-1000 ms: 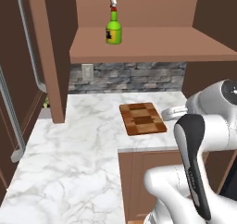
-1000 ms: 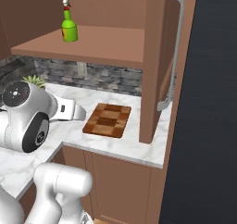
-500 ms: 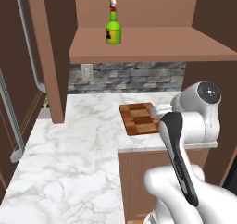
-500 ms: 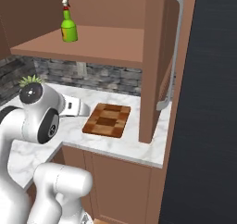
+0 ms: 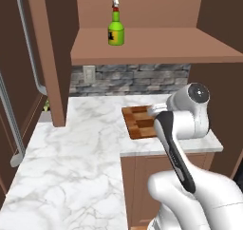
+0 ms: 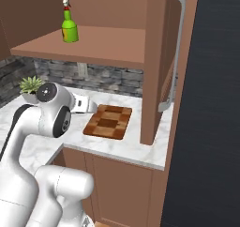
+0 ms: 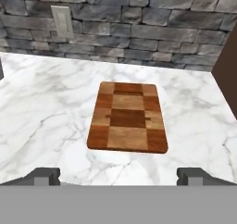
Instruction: Move the cutting board and knife to the sink. Then move spray from the cabinet to the counter.
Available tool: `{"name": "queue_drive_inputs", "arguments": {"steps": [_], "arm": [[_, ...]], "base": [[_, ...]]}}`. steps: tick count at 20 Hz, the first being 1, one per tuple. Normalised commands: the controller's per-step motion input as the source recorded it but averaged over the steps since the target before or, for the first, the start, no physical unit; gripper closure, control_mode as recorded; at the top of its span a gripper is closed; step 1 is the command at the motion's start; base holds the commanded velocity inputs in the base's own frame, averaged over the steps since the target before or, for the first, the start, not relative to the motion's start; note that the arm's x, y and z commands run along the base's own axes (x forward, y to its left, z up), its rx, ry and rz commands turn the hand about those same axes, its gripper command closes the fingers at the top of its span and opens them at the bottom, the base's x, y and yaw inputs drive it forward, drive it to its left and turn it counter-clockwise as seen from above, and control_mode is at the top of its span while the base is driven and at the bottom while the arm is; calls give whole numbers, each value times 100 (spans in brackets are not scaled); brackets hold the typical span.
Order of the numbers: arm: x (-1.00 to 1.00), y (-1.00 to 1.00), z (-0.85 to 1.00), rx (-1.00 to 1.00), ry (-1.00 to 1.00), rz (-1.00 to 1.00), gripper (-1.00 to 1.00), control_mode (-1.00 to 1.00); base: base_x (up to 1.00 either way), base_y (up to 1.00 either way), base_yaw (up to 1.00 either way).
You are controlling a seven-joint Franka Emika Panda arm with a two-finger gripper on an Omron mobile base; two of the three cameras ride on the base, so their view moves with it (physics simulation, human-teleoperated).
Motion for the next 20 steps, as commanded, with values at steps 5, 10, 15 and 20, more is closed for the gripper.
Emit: {"name": "queue_drive_inputs", "arguments": {"steps": [5, 10, 15, 20], "arm": [[43, 0, -12, 0, 0, 0, -100, -100], [43, 0, -10, 0, 0, 0, -100, -100], [39, 0, -17, 0, 0, 0, -100, -100], [42, 0, -18, 0, 1, 0, -100, -100]], "base": [[0, 0, 0], [0, 0, 0], [0, 0, 0], [0, 0, 0]]}}
